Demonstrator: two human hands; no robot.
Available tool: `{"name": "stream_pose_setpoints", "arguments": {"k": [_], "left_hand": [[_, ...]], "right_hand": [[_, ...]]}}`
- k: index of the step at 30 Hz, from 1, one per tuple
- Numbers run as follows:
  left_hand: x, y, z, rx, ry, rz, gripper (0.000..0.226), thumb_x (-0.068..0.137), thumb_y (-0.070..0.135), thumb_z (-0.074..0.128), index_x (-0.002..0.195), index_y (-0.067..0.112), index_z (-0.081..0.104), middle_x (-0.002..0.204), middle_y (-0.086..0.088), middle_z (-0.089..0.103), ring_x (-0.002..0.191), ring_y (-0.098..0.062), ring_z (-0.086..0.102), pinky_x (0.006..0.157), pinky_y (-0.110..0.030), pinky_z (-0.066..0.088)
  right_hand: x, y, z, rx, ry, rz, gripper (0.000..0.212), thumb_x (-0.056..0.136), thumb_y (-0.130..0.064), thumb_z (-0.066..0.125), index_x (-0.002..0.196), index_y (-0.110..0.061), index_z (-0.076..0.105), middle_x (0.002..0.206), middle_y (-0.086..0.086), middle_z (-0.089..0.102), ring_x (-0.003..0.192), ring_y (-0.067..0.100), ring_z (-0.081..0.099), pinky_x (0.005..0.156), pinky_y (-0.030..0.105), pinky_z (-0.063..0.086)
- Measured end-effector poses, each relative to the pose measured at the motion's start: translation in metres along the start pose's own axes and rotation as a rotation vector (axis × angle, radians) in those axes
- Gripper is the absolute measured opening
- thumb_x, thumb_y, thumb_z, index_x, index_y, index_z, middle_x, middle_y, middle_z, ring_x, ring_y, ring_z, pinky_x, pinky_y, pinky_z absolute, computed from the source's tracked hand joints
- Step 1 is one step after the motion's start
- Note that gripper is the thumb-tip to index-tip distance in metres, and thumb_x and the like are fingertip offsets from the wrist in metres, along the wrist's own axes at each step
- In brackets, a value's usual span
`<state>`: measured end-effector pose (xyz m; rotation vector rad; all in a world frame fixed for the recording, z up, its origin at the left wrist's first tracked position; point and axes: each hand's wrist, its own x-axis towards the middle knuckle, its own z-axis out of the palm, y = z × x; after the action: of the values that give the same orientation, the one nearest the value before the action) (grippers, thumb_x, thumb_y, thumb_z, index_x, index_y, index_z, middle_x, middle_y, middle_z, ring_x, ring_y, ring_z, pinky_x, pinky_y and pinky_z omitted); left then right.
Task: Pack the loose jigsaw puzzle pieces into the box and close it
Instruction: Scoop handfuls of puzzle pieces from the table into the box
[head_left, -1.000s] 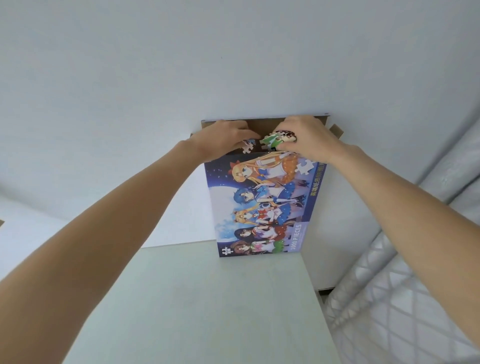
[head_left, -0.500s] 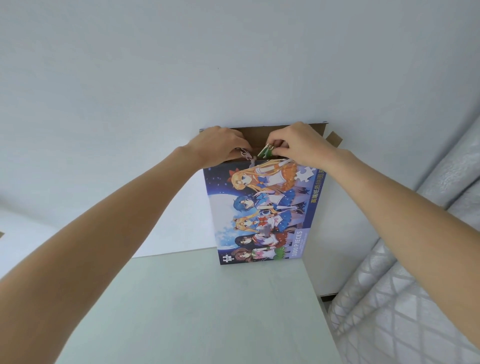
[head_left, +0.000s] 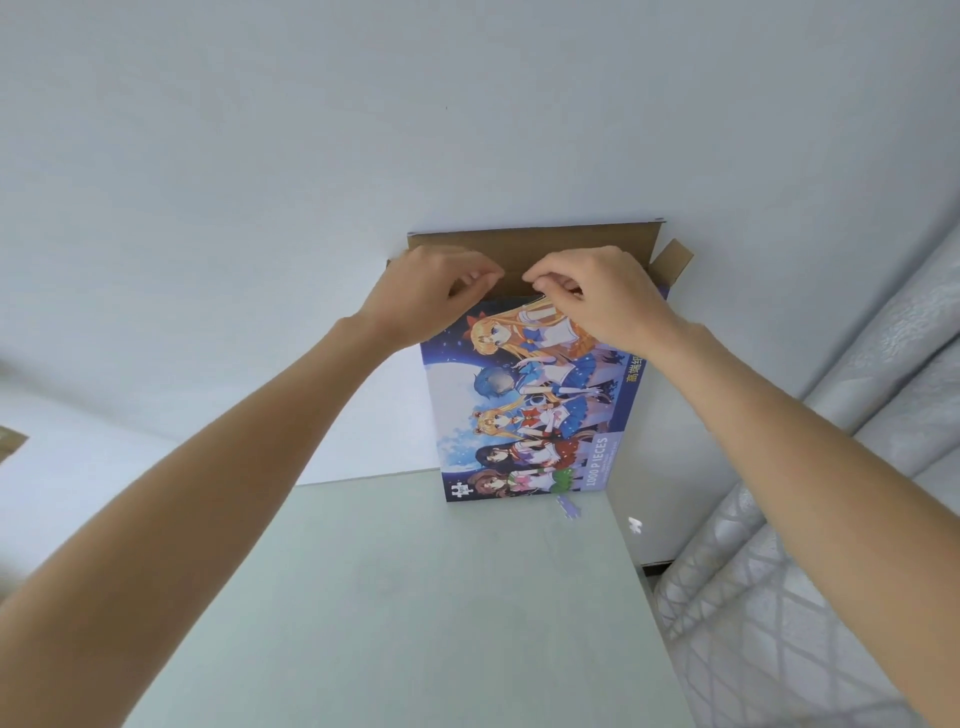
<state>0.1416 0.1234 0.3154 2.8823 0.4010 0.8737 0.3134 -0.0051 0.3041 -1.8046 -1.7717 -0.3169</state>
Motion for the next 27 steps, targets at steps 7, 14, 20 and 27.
{"name": "stream_pose_setpoints", "arguments": {"k": [7, 14, 20, 27], "left_hand": [[-0.093, 0.036, 0.029, -0.076, 0.251, 0.059, 0.026, 0.093, 0.024, 0.047, 0.099, 0.016, 0.070, 0.081, 0.003, 0.070, 0.074, -0.017, 0.061, 0.060, -0.027, 0.049], [-0.209, 0.041, 0.139, -0.086, -0.346, -0.467, 0.038, 0.089, 0.032, 0.051, 0.127, 0.030, 0.052, 0.120, 0.007, 0.060, 0.112, -0.018, 0.051, 0.090, -0.032, 0.043], [-0.279, 0.031, 0.191, 0.016, -0.751, -0.627, 0.062, 0.089, 0.046, 0.051, 0.144, 0.031, 0.026, 0.149, 0.002, 0.030, 0.137, -0.021, 0.027, 0.112, -0.036, 0.020], [-0.319, 0.023, 0.205, -0.014, -0.753, -0.637, 0.063, 0.091, 0.043, 0.048, 0.146, 0.028, 0.021, 0.154, 0.007, 0.021, 0.141, -0.016, 0.020, 0.117, -0.044, 0.008]], "right_hand": [[-0.126, -0.026, 0.045, 0.091, 0.209, 0.103, 0.028, 0.093, -0.027, 0.045, 0.098, -0.015, 0.069, 0.086, -0.002, 0.072, 0.068, 0.015, 0.067, 0.055, 0.027, 0.052], [-0.234, 0.003, 0.146, 0.065, -0.267, 0.487, 0.022, 0.087, -0.012, 0.055, 0.105, -0.015, 0.067, 0.112, 0.001, 0.065, 0.099, 0.024, 0.062, 0.080, 0.033, 0.050], [-0.238, 0.034, 0.212, 0.008, -0.643, 0.582, 0.051, 0.093, -0.022, 0.049, 0.141, -0.009, 0.036, 0.153, 0.006, 0.025, 0.139, 0.021, 0.025, 0.109, 0.034, 0.027], [-0.243, 0.037, 0.252, -0.038, -0.721, 0.627, 0.062, 0.096, -0.033, 0.042, 0.146, -0.005, 0.018, 0.157, 0.007, 0.007, 0.145, 0.020, 0.006, 0.116, 0.041, 0.011]]}}
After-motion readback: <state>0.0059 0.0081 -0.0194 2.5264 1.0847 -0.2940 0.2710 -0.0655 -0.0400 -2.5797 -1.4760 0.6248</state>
